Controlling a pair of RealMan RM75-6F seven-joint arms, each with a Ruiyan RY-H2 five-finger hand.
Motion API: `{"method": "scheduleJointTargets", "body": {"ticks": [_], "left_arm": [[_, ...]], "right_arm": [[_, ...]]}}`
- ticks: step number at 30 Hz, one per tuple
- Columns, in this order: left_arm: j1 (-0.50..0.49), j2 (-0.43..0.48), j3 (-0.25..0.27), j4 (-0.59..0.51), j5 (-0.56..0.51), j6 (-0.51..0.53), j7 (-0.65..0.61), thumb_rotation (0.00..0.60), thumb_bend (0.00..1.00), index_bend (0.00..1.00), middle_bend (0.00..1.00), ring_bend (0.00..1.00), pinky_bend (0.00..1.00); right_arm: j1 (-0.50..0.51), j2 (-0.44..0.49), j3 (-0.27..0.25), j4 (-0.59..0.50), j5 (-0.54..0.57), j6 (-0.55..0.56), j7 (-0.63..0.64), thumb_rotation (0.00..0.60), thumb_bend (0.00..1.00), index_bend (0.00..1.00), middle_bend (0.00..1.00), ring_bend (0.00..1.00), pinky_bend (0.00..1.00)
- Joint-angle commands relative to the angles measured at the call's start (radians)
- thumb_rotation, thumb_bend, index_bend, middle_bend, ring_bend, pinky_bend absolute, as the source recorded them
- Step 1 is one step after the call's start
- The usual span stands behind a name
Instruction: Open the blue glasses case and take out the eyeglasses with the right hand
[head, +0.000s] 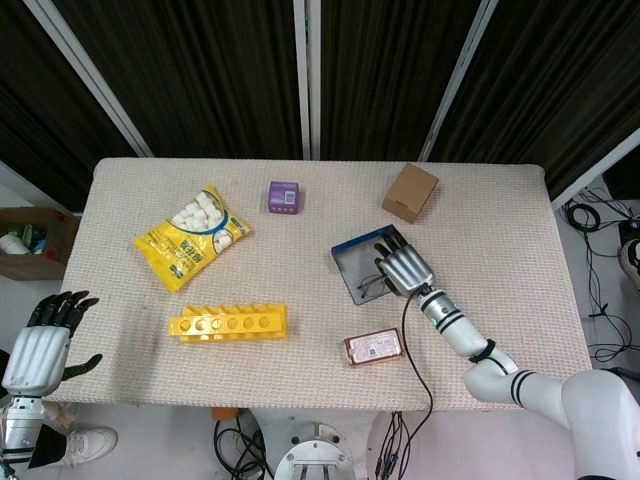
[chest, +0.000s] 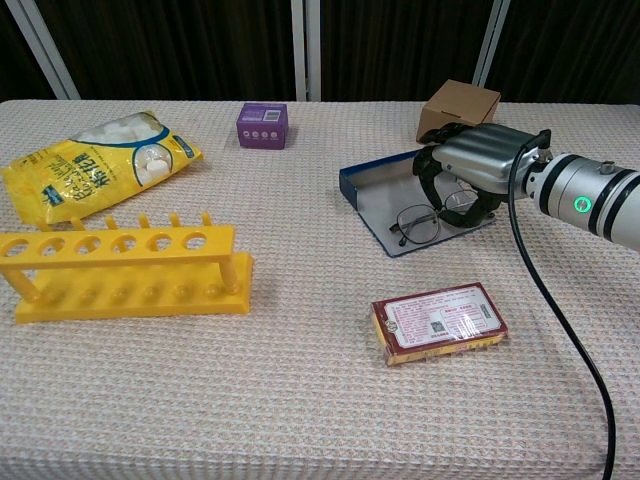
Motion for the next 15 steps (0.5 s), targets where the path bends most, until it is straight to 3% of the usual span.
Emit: {"method": "scheduleJointTargets", "body": {"ticks": [1,10,15], "left_arm": [[0.001,0.000,0.000,0.000,0.000,0.001,0.000,0.600,0.02,0.21,0.15,0.12,0.14],[0.003,0.000,0.000,0.002,0.000,0.002,-0.002,0.600,0.02,0.21,0.15,0.12,0.14],[0.002,0.001,-0.001,0.002,0.002,0.004,-0.001,0.600,0.02,0.21,0.15,0.12,0.14]], "right_arm": [[0.000,-0.002,0.001,0.002,-0.004,0.001,0.003,0.600,0.38,0.58,0.24,0.00,0.00],[-0.010,0.042,-0.006,-0.054,-0.050,0.049,0.028,0.600,0.61,0.68,0.26,0.00,0.00],[-0.018,0.127,-0.011,-0.174,-0.103,0.106,0.052,0.600,0.64,0.68,0.25,0.00,0.00]]}}
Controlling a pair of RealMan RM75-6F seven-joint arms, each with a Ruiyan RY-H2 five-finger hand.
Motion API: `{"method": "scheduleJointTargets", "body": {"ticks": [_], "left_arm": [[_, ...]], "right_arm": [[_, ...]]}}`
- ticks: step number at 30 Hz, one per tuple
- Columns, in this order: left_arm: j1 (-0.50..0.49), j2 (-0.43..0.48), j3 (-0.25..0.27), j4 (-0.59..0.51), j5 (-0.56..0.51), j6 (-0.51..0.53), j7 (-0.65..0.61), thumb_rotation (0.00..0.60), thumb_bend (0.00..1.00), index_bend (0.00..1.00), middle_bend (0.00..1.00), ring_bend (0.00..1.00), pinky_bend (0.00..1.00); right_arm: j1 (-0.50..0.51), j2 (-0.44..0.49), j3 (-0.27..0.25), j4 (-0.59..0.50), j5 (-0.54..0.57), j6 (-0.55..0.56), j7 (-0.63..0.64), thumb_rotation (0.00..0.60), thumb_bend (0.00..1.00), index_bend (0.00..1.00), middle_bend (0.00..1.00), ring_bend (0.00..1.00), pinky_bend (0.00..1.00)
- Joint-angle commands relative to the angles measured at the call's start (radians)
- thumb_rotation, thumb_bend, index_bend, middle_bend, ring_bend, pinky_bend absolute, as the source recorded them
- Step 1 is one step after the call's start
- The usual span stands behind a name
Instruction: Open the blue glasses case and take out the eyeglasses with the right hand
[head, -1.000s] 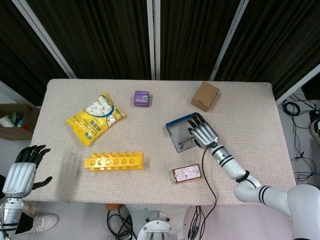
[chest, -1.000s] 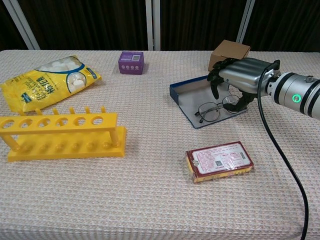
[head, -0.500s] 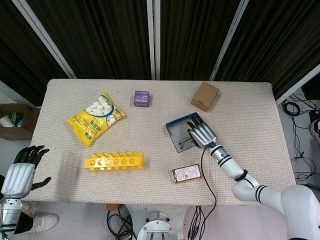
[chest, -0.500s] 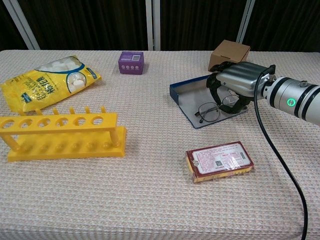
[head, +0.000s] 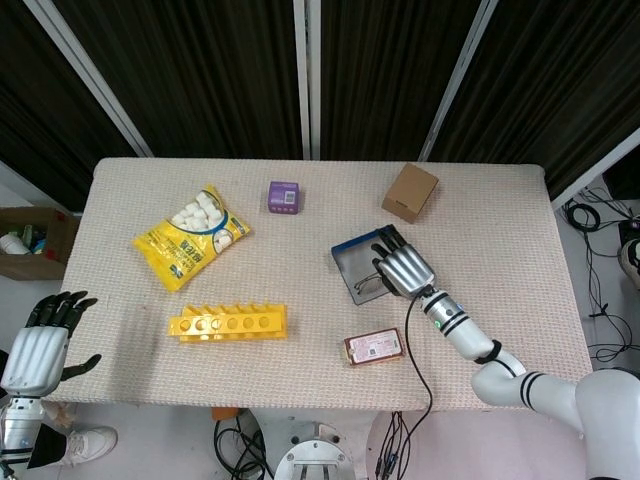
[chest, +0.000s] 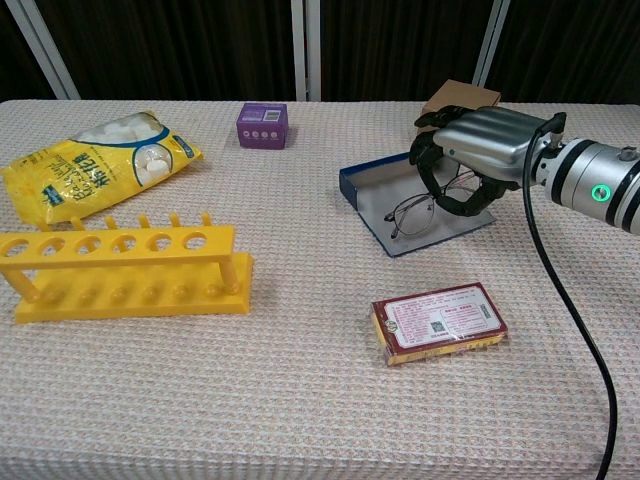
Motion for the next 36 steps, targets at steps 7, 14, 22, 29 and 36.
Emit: {"method": "scheduleJointTargets", "body": {"ticks": [7,14,22,29,36], "left_arm": [[0.001,-0.002,0.000,-0.004,0.007,0.006,0.006,0.600,0.02,0.21,0.16,0.12,0.14],[0.011,-0.003,0.004,-0.002,0.002,0.014,0.003,0.600,0.02,0.21,0.16,0.12,0.14],[0.026,-0.005,0.006,0.009,-0.008,0.024,-0.011,0.600,0.02,0.21,0.16,0.12,0.14],[0.027,-0.010,0.007,0.017,-0.005,0.023,-0.017,0.600,0.02,0.21,0.16,0.12,0.14],[0.020,-0.010,0.002,0.023,0.005,0.022,-0.022,0.600,0.02,0.21,0.16,0.12,0.14]], "right_arm": [[0.028,0.100,0.005,-0.204,-0.075,0.023,0.005,0.600,0.64,0.67,0.26,0.00,0.00],[0.090,0.011,0.018,-0.180,-0.074,-0.056,0.001,0.600,0.64,0.67,0.26,0.00,0.00],[0.146,-0.087,0.012,-0.103,-0.094,-0.111,0.019,0.600,0.64,0.66,0.25,0.00,0.00],[0.153,-0.115,0.008,-0.068,-0.086,-0.118,-0.057,0.600,0.42,0.26,0.10,0.00,0.00],[0.108,-0.053,0.018,-0.156,-0.035,-0.079,-0.162,0.600,0.32,0.00,0.01,0.00,0.00]]}}
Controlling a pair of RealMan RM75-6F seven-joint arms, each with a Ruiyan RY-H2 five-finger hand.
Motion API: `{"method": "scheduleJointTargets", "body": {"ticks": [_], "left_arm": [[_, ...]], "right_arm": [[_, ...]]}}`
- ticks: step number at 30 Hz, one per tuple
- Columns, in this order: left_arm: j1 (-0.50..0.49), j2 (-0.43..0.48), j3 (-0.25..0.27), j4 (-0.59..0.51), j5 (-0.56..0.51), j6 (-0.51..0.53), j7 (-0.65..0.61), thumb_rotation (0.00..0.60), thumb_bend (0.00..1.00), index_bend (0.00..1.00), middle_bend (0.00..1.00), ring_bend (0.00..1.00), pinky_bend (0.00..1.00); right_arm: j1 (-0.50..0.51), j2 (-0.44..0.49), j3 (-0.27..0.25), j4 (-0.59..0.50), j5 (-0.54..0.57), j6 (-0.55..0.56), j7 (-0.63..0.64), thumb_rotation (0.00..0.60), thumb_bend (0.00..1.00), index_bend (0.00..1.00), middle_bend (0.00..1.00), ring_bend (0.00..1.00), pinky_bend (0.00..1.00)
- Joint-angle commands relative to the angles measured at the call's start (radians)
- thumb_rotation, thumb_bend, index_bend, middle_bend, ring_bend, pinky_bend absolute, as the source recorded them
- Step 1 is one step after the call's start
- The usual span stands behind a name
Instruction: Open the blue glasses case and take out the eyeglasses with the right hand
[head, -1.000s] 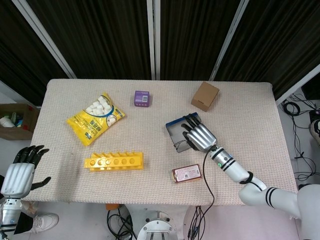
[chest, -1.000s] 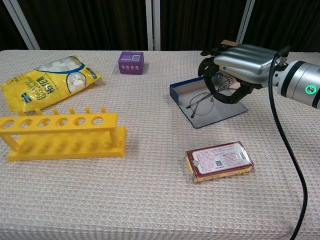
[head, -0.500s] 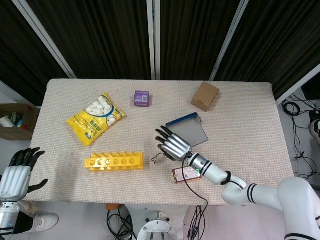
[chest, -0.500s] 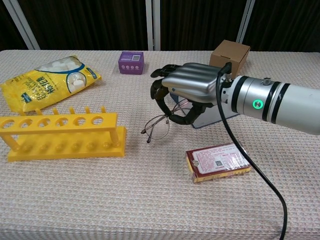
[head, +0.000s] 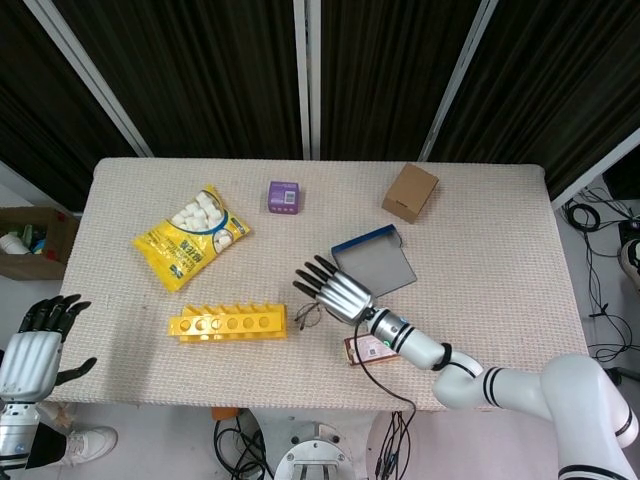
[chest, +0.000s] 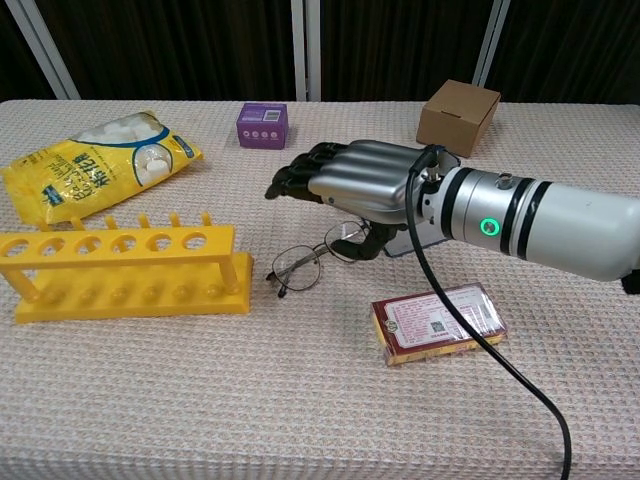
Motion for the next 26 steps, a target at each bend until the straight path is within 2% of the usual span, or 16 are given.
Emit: {"method": "scheduleJointTargets", "body": {"ticks": [1,8,11,15,21,23,26], "left_arm": [[-0.002,0.001,-0.002,0.002,0.003,-0.001,-0.002,0.600,0.02,0.21,0.16,0.12,0.14],[-0.013,-0.002,-0.016,0.017,0.006,0.001,-0.022,0.600,0.02,0.21,0.16,0.12,0.14],[-0.024,-0.005,-0.025,0.025,0.008,-0.002,-0.026,0.600,0.02,0.21,0.16,0.12,0.14],[-0.034,-0.007,-0.035,0.028,0.008,-0.005,-0.024,0.600,0.02,0.21,0.16,0.12,0.14],[-0.043,-0.010,-0.045,0.022,0.002,-0.007,-0.010,0.600,0.02,0.21,0.16,0.12,0.14],[-0.045,-0.010,-0.045,0.017,0.001,-0.008,-0.004,0.600,0.02,0.21,0.16,0.12,0.14],[-0.047,-0.008,-0.045,0.009,-0.002,-0.013,0.005,0.600,0.02,0.21,0.16,0.12,0.14]], "right_arm": [[-0.042,0.053,0.007,-0.061,0.026,0.054,-0.053,0.600,0.32,0.00,0.01,0.00,0.00],[-0.243,0.281,0.021,-0.280,0.112,0.317,-0.168,0.600,0.33,0.00,0.02,0.00,0.00],[-0.359,0.417,0.006,-0.401,0.134,0.451,-0.162,0.600,0.33,0.00,0.02,0.00,0.00],[-0.496,0.547,-0.038,-0.481,0.122,0.593,-0.097,0.600,0.33,0.00,0.02,0.00,0.00],[-0.672,0.634,-0.119,-0.465,0.085,0.720,0.137,0.600,0.35,0.00,0.01,0.00,0.00],[-0.713,0.640,-0.143,-0.433,0.060,0.742,0.221,0.600,0.36,0.00,0.01,0.00,0.00],[-0.750,0.628,-0.157,-0.382,0.031,0.765,0.282,0.600,0.37,0.00,0.01,0.00,0.00]]}}
